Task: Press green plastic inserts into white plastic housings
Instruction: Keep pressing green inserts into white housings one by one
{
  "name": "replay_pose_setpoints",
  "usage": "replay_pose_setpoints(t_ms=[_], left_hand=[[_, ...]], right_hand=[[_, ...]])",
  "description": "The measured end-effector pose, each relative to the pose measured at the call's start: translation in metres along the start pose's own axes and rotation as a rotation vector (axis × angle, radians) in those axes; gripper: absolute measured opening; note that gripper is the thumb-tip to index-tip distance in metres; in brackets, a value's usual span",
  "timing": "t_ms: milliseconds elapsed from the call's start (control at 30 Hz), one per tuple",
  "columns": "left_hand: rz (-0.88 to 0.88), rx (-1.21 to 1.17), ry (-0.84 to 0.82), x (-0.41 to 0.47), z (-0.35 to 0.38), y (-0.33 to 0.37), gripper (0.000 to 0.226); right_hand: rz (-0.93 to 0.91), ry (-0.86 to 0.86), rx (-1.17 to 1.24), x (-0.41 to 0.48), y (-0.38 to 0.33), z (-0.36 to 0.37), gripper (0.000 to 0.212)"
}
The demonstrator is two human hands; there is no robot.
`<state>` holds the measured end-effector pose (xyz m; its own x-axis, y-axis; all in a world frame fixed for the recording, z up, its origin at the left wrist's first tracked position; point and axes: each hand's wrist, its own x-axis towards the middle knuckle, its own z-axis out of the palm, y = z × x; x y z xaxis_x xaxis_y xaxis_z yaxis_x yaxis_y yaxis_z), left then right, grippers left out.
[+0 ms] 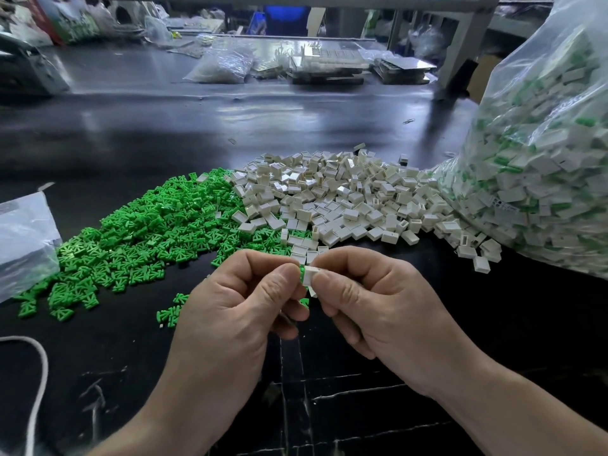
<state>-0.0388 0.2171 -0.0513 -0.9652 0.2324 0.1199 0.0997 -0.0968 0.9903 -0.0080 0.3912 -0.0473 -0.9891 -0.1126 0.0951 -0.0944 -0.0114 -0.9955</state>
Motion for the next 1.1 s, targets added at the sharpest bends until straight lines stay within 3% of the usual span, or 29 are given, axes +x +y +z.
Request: replay_pose_setpoints(t_ms=[200,333,467,800,1100], left_hand=[[-0.131,-0.229,-0.09,0.001,0.003,0.005,0.026],[-0.264,-0.516,-0.291,0.001,0.003,0.01,0.034],[-0.323,-0.668,-0.438,0.001,0.002,0.011,0.042],[-0.422,-0.729,-0.406,0.003,0.004,0.007,0.037],[-0.324,-0.721,-0.403,-0.001,0.008,0.007,0.032]], right_hand=[[0.058,-0.013,0.067,0.001,0.0,0.0,0.014],[0.112,-0.047,0.169,0.001,0.0,-0.001,0.022],[0.172,-0.108,0.265,0.0,-0.003,-0.002,0.015],[0.252,-0.168,0.281,0.0,-0.007,-0.003,0.031],[0.247,-0.148,0.332,-0.001,-0.009,0.003,0.046]])
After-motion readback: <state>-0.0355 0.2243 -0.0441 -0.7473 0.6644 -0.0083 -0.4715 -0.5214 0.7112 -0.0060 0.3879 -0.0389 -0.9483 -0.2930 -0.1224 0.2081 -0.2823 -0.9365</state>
